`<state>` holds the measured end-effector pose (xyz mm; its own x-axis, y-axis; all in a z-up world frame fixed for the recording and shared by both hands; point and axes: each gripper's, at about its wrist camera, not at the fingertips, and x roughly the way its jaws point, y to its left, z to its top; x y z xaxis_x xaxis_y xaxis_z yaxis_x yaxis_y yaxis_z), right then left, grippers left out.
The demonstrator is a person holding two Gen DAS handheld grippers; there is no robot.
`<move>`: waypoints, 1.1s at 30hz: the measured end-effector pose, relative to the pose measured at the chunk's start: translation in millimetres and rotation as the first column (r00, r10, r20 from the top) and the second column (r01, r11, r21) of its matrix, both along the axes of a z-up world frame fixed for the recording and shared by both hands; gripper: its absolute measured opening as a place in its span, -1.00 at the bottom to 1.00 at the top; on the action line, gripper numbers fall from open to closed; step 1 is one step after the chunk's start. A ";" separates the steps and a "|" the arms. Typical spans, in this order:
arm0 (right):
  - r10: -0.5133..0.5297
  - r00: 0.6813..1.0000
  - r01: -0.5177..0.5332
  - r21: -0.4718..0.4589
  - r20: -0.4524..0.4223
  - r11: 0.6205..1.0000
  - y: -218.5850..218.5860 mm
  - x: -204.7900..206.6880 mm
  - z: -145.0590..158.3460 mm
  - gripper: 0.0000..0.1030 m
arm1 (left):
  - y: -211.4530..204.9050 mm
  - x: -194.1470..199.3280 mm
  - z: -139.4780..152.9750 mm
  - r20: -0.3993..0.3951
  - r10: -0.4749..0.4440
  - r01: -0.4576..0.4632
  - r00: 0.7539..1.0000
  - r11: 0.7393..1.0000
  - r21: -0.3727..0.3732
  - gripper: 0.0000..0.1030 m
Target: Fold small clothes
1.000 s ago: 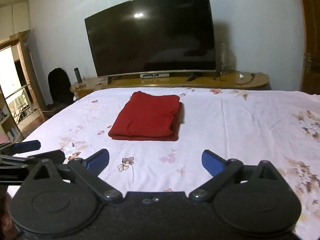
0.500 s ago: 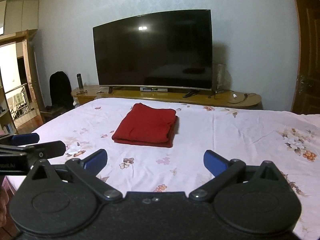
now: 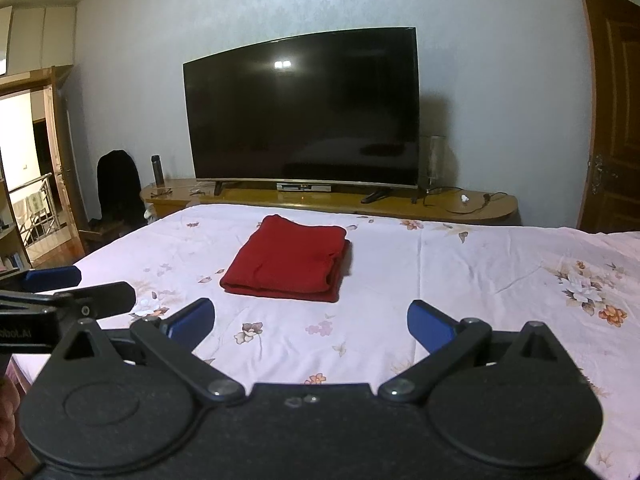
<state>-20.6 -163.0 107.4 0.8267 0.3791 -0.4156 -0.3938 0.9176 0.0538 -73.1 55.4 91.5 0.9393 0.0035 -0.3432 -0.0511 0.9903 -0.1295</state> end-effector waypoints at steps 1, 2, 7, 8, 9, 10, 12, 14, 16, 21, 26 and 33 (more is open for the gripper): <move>-0.002 1.000 0.002 0.000 -0.001 1.000 -0.2 0.1 0.3 0.98 | 0.1 0.6 0.2 0.000 0.001 -0.001 1.000 1.000 0.000 1.00; -0.003 1.000 0.003 0.001 -0.001 1.000 -0.4 0.2 0.5 0.98 | 0.0 0.9 0.3 0.001 0.001 -0.001 1.000 1.000 0.000 1.00; -0.008 1.000 0.008 0.001 -0.004 1.000 -0.9 0.3 1.6 0.98 | -0.4 2.7 0.3 -0.001 0.000 0.000 1.000 1.000 0.001 1.00; -0.008 1.000 0.008 0.001 -0.004 1.000 -0.6 0.1 2.1 0.98 | -0.5 3.0 0.2 -0.001 0.000 0.000 1.000 1.000 0.001 1.00; -0.009 1.000 0.009 0.000 -0.004 1.000 -0.1 -0.1 2.5 0.98 | -0.4 3.2 0.4 -0.002 0.001 -0.001 1.000 1.000 0.000 1.00; -0.008 1.000 0.008 0.000 -0.003 1.000 -0.2 -0.1 2.6 0.98 | -0.6 3.5 0.5 -0.002 0.002 -0.002 1.000 1.000 0.000 1.00; -0.005 1.000 0.005 -0.001 -0.002 1.000 0.3 -0.2 3.0 0.98 | -0.4 3.6 0.6 -0.002 0.001 -0.001 1.000 1.000 0.001 1.00; -0.005 1.000 0.005 -0.001 -0.002 1.000 0.6 -0.5 2.8 0.98 | -0.2 4.3 0.4 -0.003 0.001 -0.001 1.000 1.000 0.003 1.00; -0.006 1.000 0.006 -0.001 -0.003 1.000 0.2 -0.8 3.1 0.98 | -0.1 4.4 0.4 -0.002 0.000 0.000 1.000 1.000 0.001 1.00; -0.009 1.000 0.009 -0.002 -0.001 1.000 -1.0 -0.4 3.8 0.98 | -0.6 4.9 0.2 -0.003 0.000 0.000 1.000 1.000 0.000 1.00; -0.010 1.000 0.010 -0.003 -0.005 1.000 -2.2 -0.1 3.2 0.98 | -2.1 4.6 -0.9 -0.003 0.001 -0.001 1.000 1.000 0.001 1.00; -0.012 1.000 0.012 -0.003 -0.006 1.000 -2.9 1.3 3.5 0.98 | -6.8 7.4 -2.1 -0.004 -0.002 0.002 1.000 1.000 0.004 1.00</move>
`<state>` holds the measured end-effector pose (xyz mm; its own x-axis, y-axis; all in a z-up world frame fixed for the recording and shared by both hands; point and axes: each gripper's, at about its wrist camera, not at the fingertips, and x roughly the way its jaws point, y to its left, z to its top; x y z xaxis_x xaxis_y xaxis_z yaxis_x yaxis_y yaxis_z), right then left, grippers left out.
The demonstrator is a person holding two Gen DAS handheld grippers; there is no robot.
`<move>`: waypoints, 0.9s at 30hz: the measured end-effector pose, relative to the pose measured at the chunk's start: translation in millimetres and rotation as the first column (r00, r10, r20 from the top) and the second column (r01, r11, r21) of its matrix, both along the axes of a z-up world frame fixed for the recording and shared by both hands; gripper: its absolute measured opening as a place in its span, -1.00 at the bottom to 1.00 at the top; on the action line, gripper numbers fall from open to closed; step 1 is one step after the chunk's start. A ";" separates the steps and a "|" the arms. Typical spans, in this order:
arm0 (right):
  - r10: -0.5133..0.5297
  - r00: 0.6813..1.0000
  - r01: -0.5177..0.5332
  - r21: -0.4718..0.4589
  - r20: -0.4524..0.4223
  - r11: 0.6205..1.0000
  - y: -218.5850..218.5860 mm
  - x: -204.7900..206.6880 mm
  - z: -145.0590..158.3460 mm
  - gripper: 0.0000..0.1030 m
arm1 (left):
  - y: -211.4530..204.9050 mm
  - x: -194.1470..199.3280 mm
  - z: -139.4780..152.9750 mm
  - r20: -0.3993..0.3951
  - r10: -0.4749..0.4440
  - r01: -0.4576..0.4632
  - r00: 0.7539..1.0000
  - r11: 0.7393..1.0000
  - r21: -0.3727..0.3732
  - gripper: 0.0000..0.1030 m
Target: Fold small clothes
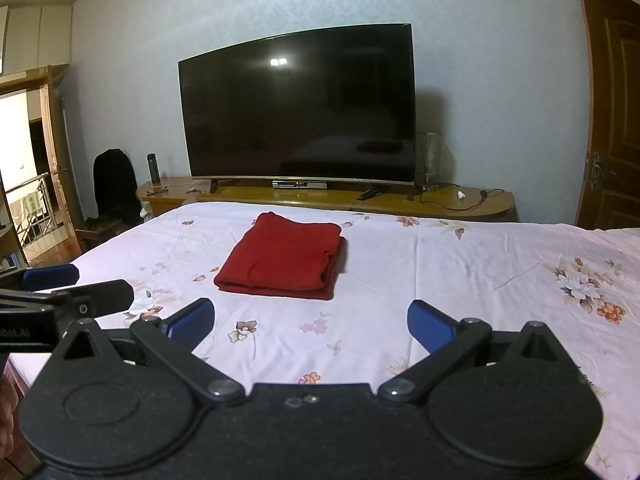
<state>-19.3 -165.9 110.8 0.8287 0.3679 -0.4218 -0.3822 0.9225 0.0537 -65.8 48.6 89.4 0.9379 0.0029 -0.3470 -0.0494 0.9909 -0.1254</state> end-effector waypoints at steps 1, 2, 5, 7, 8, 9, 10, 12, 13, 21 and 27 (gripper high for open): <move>-0.001 1.000 0.001 0.000 -0.001 1.000 0.0 0.1 -0.6 0.98 | -1.3 0.1 -0.2 0.000 -0.001 0.001 1.000 1.000 0.000 1.00; -0.002 1.000 0.002 0.001 -0.002 1.000 0.2 0.3 -0.8 0.98 | -2.3 0.1 -0.4 0.001 -0.002 0.002 1.000 1.000 0.001 1.00; -0.005 1.000 0.005 0.001 -0.004 1.000 -0.3 1.4 -1.7 0.98 | -3.9 1.2 -0.7 0.001 -0.005 0.005 1.000 1.000 0.002 1.00; -0.005 1.000 0.005 0.001 -0.004 1.000 -0.8 1.8 -2.1 0.98 | -3.3 2.1 -0.8 0.002 -0.007 0.007 1.000 1.000 0.004 1.00; -0.006 1.000 0.006 0.002 -0.003 1.000 -1.1 1.8 -2.3 0.98 | -3.2 2.6 -0.8 0.002 -0.007 0.007 1.000 1.000 0.004 1.00; -0.006 1.000 0.006 0.003 -0.003 1.000 -0.9 1.6 -2.3 0.98 | -3.2 2.8 -0.8 0.003 -0.007 0.007 1.000 1.000 0.004 1.00; -0.005 1.000 0.005 0.002 -0.003 1.000 -0.8 1.6 -2.3 0.98 | -3.5 2.4 -0.7 0.005 -0.006 0.006 1.000 1.000 0.004 1.00; -0.006 1.000 0.006 0.004 -0.001 1.000 -1.0 1.5 -2.5 0.98 | -2.8 2.6 -0.7 0.006 -0.006 0.006 1.000 1.000 0.005 1.00; -0.005 1.000 0.005 0.004 -0.001 1.000 -1.1 1.5 -2.7 0.98 | -2.4 2.7 -0.5 0.007 -0.007 0.007 1.000 1.000 0.005 1.00; -0.007 1.000 0.007 0.005 -0.002 1.000 -2.1 1.8 -2.7 0.98 | -5.7 5.2 -0.1 0.011 -0.019 0.019 1.000 1.000 0.015 1.00; -0.010 1.000 0.010 0.004 -0.003 1.000 -2.7 2.5 -2.5 0.98 | -8.2 5.3 0.7 0.014 -0.022 0.022 1.000 1.000 0.015 1.00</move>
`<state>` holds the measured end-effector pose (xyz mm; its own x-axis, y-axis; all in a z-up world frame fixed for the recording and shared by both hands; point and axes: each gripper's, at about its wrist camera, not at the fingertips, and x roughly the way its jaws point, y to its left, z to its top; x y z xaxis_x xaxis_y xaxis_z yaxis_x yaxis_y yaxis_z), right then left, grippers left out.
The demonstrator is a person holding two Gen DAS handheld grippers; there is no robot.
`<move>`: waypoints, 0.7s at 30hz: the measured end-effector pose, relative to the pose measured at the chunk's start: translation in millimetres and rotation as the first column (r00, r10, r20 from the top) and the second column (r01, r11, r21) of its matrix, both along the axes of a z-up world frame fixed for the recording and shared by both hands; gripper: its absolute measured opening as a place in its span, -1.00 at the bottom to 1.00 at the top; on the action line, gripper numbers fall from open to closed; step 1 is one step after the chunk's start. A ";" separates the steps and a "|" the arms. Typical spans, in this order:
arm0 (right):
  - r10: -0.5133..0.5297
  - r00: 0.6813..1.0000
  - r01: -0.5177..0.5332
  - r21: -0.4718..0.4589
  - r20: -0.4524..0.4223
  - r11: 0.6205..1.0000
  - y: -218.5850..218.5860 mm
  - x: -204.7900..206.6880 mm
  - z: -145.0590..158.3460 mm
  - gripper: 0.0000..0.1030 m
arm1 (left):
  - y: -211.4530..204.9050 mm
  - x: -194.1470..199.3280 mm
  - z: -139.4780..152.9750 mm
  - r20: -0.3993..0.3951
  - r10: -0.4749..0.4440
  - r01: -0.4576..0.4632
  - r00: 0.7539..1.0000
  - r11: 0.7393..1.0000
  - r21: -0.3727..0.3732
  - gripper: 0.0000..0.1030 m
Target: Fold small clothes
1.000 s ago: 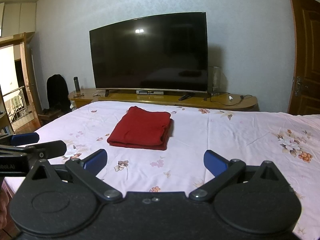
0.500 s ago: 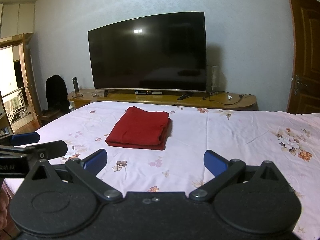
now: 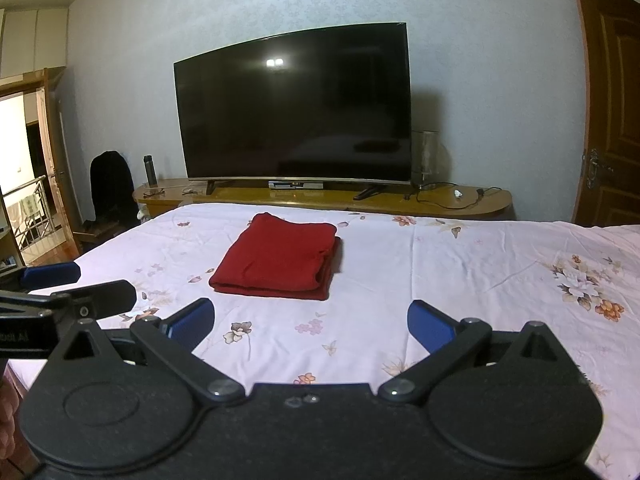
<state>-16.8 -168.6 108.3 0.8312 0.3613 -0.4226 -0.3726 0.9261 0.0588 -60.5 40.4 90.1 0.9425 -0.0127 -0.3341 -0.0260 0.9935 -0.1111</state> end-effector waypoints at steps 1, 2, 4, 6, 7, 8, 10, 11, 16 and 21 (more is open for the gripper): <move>0.000 1.000 0.000 -0.001 -0.001 1.000 0.1 0.5 0.0 0.98 | 1.4 0.4 0.0 0.000 0.001 -0.001 1.000 1.000 -0.002 1.00; -0.001 1.000 0.001 -0.001 -0.001 1.000 0.4 0.6 -0.1 0.98 | 1.3 0.1 0.1 0.000 0.002 -0.002 1.000 1.000 -0.003 1.00; -0.001 1.000 0.001 -0.003 0.000 1.000 1.1 0.4 -0.2 0.98 | 1.5 0.2 0.5 0.001 0.003 -0.003 1.000 1.000 -0.005 1.00; -0.001 1.000 0.001 -0.003 0.000 1.000 1.1 0.4 -0.3 0.98 | 1.0 0.0 0.8 0.002 0.004 -0.004 1.000 1.000 -0.004 1.00; -0.001 1.000 0.001 -0.003 0.000 1.000 1.1 0.4 -0.3 0.98 | 1.0 0.0 0.9 0.001 0.002 -0.002 1.000 1.000 -0.004 1.00; -0.001 1.000 0.001 -0.004 0.001 1.000 1.4 0.3 -0.3 0.98 | 1.0 0.0 1.1 0.001 0.001 -0.001 1.000 1.000 -0.003 1.00; -0.002 1.000 0.002 -0.002 -0.001 1.000 1.3 0.4 -0.4 0.98 | 0.7 -0.1 1.9 0.003 0.001 -0.001 1.000 1.000 0.000 1.00; -0.002 1.000 0.002 -0.003 -0.002 1.000 1.2 0.7 -0.5 0.98 | 0.7 0.0 2.2 0.003 0.002 -0.002 1.000 1.000 0.000 1.00; -0.003 1.000 0.003 -0.007 -0.001 1.000 2.9 0.6 -0.4 0.98 | 1.0 0.1 2.5 0.003 0.000 0.000 1.000 1.000 -0.001 1.00; -0.003 1.000 0.003 -0.007 -0.002 1.000 3.0 0.5 -0.5 0.98 | 1.6 -0.2 2.2 0.002 0.004 -0.004 1.000 1.000 -0.008 1.00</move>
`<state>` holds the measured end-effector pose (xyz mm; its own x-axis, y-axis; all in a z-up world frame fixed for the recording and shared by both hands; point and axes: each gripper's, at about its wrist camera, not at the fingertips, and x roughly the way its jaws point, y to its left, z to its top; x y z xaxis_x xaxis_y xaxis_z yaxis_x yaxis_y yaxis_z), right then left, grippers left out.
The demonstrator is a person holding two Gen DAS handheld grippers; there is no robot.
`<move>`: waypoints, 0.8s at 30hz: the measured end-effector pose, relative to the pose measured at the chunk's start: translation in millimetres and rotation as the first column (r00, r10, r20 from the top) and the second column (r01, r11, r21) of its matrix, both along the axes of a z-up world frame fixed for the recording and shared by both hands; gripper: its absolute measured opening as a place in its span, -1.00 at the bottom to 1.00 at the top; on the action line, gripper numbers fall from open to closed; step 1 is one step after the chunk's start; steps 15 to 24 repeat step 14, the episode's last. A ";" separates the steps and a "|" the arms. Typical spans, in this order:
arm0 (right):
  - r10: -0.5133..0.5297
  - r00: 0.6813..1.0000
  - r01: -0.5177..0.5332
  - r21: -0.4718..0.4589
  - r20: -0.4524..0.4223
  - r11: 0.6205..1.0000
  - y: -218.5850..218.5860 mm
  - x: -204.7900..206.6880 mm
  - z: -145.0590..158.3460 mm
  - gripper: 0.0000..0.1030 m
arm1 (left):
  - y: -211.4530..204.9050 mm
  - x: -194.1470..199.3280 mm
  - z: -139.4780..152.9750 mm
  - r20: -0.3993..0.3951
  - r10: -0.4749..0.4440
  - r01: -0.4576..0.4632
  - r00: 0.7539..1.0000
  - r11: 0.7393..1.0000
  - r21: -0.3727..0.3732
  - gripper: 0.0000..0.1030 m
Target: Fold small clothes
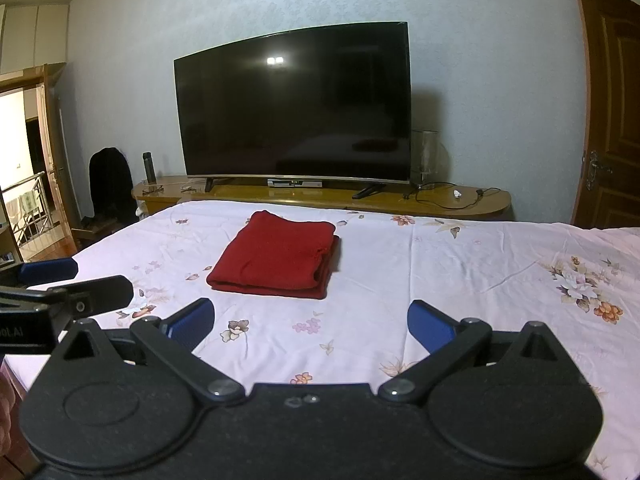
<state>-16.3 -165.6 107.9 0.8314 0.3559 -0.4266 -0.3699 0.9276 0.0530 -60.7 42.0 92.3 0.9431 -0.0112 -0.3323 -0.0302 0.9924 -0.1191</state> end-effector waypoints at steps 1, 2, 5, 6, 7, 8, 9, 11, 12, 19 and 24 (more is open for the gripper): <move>0.000 1.000 0.000 0.000 0.001 1.000 0.1 0.0 0.1 0.98 | 0.4 -0.1 -0.1 0.001 0.001 -0.001 1.000 1.000 -0.003 1.00; 0.000 1.000 0.000 0.000 0.000 1.000 0.1 0.0 0.1 0.98 | 0.7 -0.1 -0.1 0.003 0.003 -0.003 1.000 1.000 -0.005 1.00; -0.001 1.000 0.001 -0.001 0.001 1.000 0.7 -0.3 0.1 0.98 | 2.1 0.9 -1.0 0.005 0.010 -0.010 1.000 1.000 -0.002 1.00; -0.001 1.000 0.001 -0.001 0.001 1.000 0.8 -0.3 0.2 0.98 | 2.3 1.0 -1.1 0.008 0.012 -0.012 1.000 1.000 0.000 1.00; -0.001 1.000 0.001 0.000 0.000 1.000 1.0 -0.4 0.1 0.98 | 2.7 0.9 -1.1 0.013 0.008 -0.008 1.000 1.000 0.000 1.00; -0.001 1.000 0.001 0.000 0.000 1.000 1.2 -0.6 0.2 0.98 | 3.1 1.5 -1.3 0.013 0.005 -0.005 1.000 1.000 0.003 1.00; 0.000 1.000 0.000 -0.001 0.000 1.000 0.7 -0.6 0.1 0.98 | 3.0 1.8 -1.6 0.010 0.006 -0.006 1.000 1.000 0.006 1.00; 0.000 1.000 0.000 -0.001 -0.001 1.000 0.7 -0.4 0.1 0.98 | 3.4 1.5 -1.6 0.012 0.015 -0.015 1.000 1.000 0.008 1.00; -0.001 1.000 0.001 -0.001 -0.001 1.000 0.8 -0.6 0.1 0.98 | 4.0 1.4 -1.5 0.012 0.015 -0.015 1.000 1.000 0.005 1.00; 0.001 1.000 -0.001 -0.001 0.000 1.000 -0.7 -0.3 0.0 0.98 | 4.2 2.1 -1.6 0.004 0.017 -0.017 1.000 1.000 0.001 1.00; 0.001 1.000 -0.001 -0.001 0.000 1.000 -0.7 -0.3 0.0 0.98 | 4.2 2.1 -1.6 0.004 0.017 -0.017 1.000 1.000 0.001 1.00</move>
